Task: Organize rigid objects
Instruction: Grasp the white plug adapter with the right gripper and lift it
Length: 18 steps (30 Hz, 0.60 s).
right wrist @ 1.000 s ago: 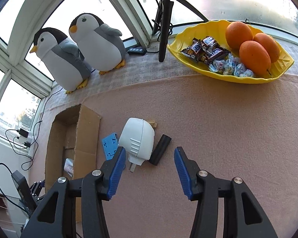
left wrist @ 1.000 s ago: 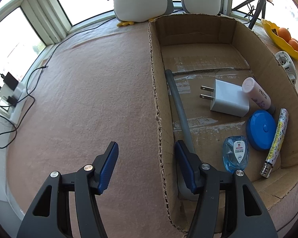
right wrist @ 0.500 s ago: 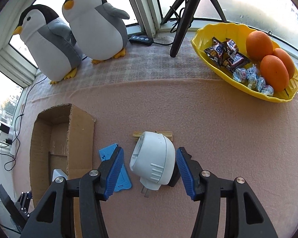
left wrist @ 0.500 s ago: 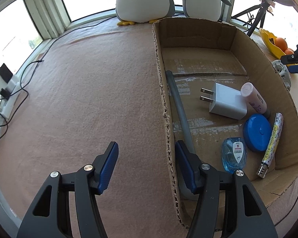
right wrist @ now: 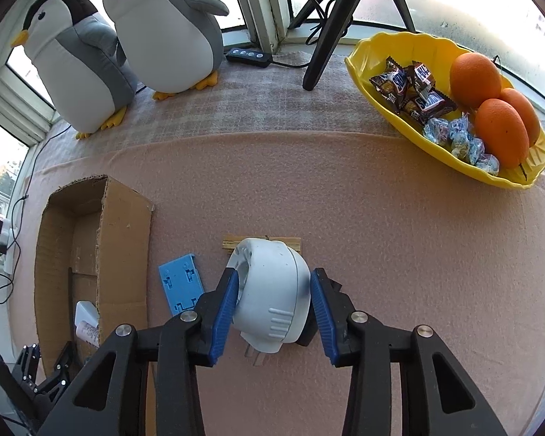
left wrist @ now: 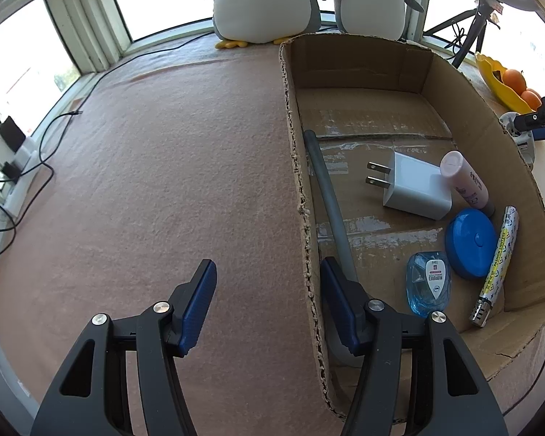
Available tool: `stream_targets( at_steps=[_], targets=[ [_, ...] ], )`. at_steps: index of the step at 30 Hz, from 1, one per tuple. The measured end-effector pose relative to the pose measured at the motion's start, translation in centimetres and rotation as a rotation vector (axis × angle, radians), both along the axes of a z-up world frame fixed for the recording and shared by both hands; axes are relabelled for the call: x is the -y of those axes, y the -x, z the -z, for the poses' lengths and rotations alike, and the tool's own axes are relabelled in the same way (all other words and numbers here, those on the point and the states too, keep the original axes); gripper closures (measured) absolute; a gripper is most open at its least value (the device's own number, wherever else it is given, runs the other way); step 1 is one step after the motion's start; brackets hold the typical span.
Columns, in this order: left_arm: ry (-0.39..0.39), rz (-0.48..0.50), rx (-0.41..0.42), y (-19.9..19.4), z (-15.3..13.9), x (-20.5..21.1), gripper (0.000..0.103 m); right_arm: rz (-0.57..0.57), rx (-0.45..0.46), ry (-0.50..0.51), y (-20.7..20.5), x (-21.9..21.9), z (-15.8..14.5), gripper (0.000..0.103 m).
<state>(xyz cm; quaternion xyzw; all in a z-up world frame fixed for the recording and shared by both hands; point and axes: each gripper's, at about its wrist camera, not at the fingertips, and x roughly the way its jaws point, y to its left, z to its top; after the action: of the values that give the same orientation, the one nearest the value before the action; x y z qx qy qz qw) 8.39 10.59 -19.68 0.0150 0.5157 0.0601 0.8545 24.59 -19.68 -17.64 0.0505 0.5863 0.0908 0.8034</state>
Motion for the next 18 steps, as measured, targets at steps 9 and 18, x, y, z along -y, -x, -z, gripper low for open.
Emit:
stream_targets(
  at_steps=[9,18],
  targets=[
    [0.002,-0.001,0.002,0.1,0.0,0.1,0.043,-0.039,-0.043,0.007,0.4,0.8,0.6,0.073],
    [0.000,-0.001,0.001,0.1,0.0,0.0,0.043,-0.034,-0.045,-0.087,1.6,1.3,1.1,0.074]
  ],
)
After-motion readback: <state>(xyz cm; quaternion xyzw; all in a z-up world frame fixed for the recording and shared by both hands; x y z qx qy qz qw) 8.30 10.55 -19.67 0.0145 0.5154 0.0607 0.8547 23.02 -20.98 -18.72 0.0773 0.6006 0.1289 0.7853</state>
